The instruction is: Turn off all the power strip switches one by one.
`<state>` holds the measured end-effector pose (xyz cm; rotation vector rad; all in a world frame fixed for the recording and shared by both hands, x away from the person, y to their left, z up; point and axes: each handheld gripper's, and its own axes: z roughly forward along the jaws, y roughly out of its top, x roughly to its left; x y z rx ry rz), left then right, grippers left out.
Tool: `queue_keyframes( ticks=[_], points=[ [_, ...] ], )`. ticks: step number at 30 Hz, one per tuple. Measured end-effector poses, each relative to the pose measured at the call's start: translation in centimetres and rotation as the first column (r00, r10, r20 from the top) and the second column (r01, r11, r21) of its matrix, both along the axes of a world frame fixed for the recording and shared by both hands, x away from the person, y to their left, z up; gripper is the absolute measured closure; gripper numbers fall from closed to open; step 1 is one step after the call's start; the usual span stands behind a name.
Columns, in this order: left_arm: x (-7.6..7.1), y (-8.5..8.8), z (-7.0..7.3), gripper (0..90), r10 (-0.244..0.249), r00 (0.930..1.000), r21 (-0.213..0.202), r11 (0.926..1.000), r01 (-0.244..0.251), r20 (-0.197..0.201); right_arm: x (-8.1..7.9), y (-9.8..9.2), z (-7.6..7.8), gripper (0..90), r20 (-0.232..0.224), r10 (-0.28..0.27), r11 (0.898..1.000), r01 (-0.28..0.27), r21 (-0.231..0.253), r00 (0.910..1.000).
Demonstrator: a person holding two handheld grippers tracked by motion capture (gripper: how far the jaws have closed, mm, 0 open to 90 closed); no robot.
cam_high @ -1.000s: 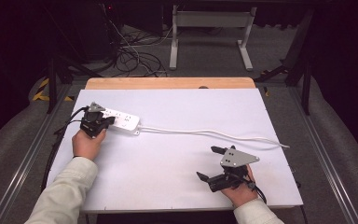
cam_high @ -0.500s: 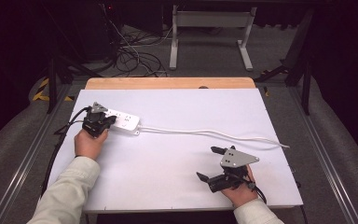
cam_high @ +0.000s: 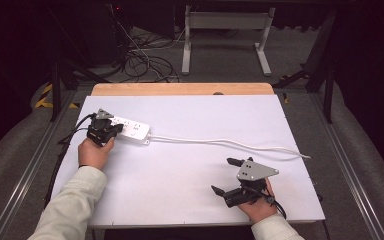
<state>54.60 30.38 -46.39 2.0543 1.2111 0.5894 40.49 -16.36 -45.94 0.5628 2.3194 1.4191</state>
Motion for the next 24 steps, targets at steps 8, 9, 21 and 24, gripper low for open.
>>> queue_keyframes(
  ticks=[8,9,21,24],
  points=[
    [0.0,-0.3,0.0,90.0,-0.005,1.0,0.024,0.9997,0.005,-0.002,0.1,0.1,0.0,3.3,-0.001,0.0,1.0,0.0,-0.003,1.0],
    [-0.1,-0.4,0.0,90.0,-0.002,1.0,0.029,0.9996,0.002,-0.003,0.1,0.1,0.0,3.3,-0.002,-0.001,1.0,0.001,-0.004,1.0],
    [-0.3,0.9,0.4,90.0,0.022,0.9997,-0.026,0.9994,-0.022,-0.013,0.2,-0.1,0.1,3.3,0.002,-0.003,1.0,0.003,0.003,1.0],
    [-0.8,0.9,1.2,90.0,-0.006,0.9995,-0.061,0.9981,0.008,0.032,0.3,-0.1,0.0,3.3,-0.001,-0.004,1.0,0.004,0.008,1.0]
  ],
)
